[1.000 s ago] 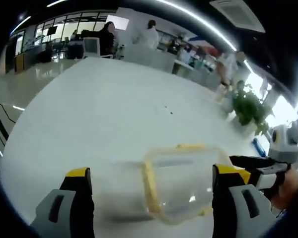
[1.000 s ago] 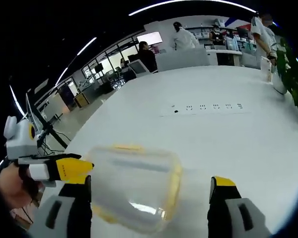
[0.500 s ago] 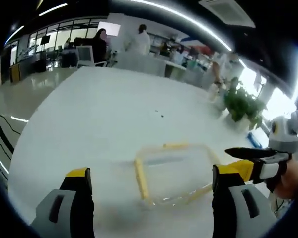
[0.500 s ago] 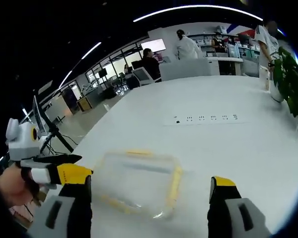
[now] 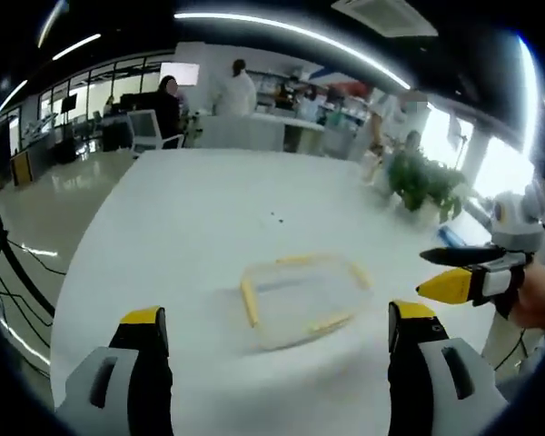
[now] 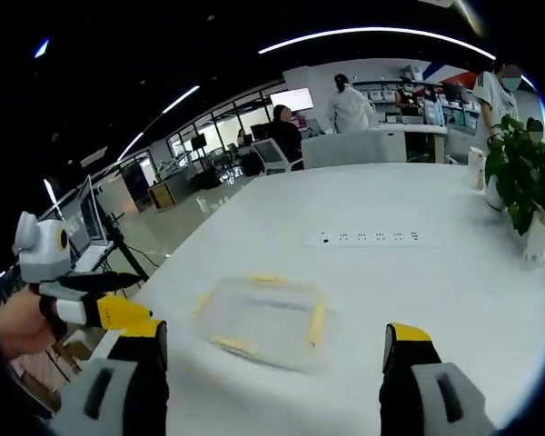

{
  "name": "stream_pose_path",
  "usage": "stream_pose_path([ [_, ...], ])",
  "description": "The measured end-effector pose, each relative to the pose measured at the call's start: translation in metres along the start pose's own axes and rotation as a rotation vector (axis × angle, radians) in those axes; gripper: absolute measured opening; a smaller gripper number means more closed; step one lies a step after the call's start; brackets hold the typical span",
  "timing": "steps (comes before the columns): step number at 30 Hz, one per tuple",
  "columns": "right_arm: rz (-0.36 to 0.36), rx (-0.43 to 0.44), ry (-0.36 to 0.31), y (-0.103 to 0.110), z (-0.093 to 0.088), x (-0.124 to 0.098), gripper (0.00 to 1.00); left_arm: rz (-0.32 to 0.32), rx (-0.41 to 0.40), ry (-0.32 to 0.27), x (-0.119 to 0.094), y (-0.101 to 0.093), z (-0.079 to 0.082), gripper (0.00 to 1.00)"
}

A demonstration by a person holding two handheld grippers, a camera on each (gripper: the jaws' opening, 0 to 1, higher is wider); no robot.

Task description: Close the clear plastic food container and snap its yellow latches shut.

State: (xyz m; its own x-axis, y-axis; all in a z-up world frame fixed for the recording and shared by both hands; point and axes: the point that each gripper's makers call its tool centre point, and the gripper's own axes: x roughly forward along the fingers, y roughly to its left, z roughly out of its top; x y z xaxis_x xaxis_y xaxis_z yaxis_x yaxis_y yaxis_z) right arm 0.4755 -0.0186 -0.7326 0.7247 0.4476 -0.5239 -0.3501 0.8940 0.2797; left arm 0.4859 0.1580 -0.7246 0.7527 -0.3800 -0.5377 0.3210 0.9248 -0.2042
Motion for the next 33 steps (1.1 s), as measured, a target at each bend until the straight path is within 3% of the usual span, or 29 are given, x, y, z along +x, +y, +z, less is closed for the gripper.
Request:
stream_pose_path([
  [6, -0.002, -0.022, -0.005, 0.001, -0.009, -0.030, 1.00, -0.015, 0.033, 0.000, -0.025, -0.008, -0.003, 0.99],
  [13, 0.000, -0.040, -0.032, 0.003, -0.015, -0.069, 1.00, -0.021, 0.087, 0.027, -0.051, -0.008, -0.019, 0.99],
  [20, 0.026, -0.086, -0.048, 0.009, -0.019, -0.101, 1.00, -0.032, 0.059, 0.018, -0.081, -0.011, -0.024, 0.99],
  [25, 0.034, -0.102, -0.072, 0.009, -0.024, -0.124, 1.00, -0.060, 0.094, 0.023, -0.103, -0.020, -0.033, 0.99],
  [33, 0.057, -0.126, -0.078, 0.009, -0.052, -0.158, 1.00, -0.058, 0.139, 0.024, -0.141, -0.002, -0.044, 0.99],
])
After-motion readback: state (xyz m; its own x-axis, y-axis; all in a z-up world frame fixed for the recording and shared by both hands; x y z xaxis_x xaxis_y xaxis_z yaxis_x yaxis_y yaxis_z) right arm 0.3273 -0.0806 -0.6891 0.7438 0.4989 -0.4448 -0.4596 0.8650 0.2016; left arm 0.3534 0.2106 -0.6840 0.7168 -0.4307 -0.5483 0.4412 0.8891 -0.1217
